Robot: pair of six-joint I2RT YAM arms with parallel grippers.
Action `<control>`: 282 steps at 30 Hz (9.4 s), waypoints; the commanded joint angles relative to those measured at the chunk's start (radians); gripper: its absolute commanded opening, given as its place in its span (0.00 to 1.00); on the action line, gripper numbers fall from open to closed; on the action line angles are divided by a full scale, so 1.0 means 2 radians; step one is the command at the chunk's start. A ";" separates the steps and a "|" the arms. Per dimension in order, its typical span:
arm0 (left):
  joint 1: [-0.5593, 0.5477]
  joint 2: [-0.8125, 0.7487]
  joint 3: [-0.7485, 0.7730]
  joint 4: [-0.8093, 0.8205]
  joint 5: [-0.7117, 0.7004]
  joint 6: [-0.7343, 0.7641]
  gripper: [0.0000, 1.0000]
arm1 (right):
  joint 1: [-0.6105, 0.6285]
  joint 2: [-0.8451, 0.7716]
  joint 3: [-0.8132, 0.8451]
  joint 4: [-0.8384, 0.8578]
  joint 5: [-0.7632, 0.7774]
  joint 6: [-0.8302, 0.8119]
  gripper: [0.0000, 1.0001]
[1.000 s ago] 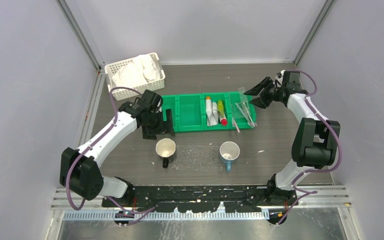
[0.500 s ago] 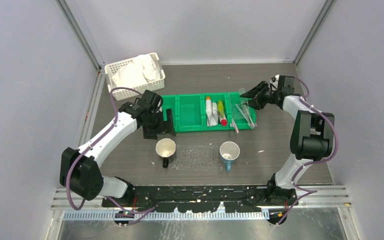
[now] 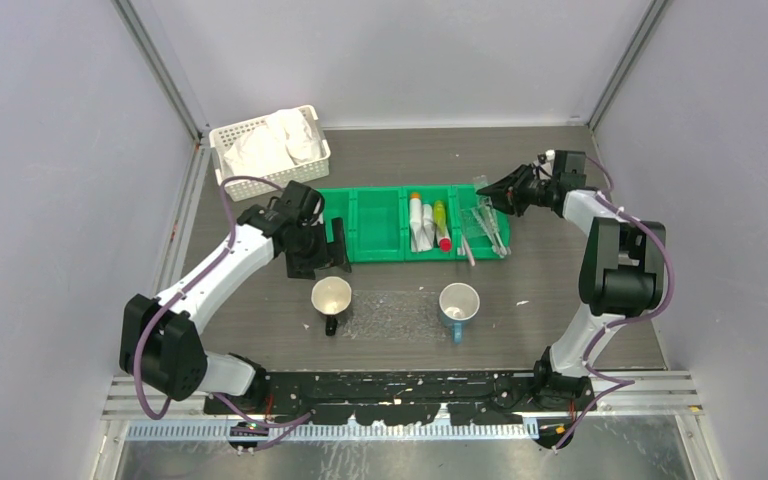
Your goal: Prepare toiletry sets of a toothbrush and toothpaste on the tray
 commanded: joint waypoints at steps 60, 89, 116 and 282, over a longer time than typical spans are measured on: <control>0.015 -0.103 0.056 -0.085 -0.009 0.022 1.00 | 0.667 -0.182 -0.004 -0.218 0.427 -0.449 0.15; 0.018 -0.105 0.047 -0.071 0.006 0.026 1.00 | 0.656 -0.209 -0.028 -0.226 0.484 -0.428 0.77; 0.018 -0.129 0.019 -0.064 -0.028 0.015 0.88 | 0.582 -0.048 0.177 -0.300 0.518 -0.331 0.34; -0.133 -0.009 -0.027 -0.049 -0.108 -0.103 0.21 | 0.517 -0.334 -0.125 -0.361 0.631 -0.081 0.07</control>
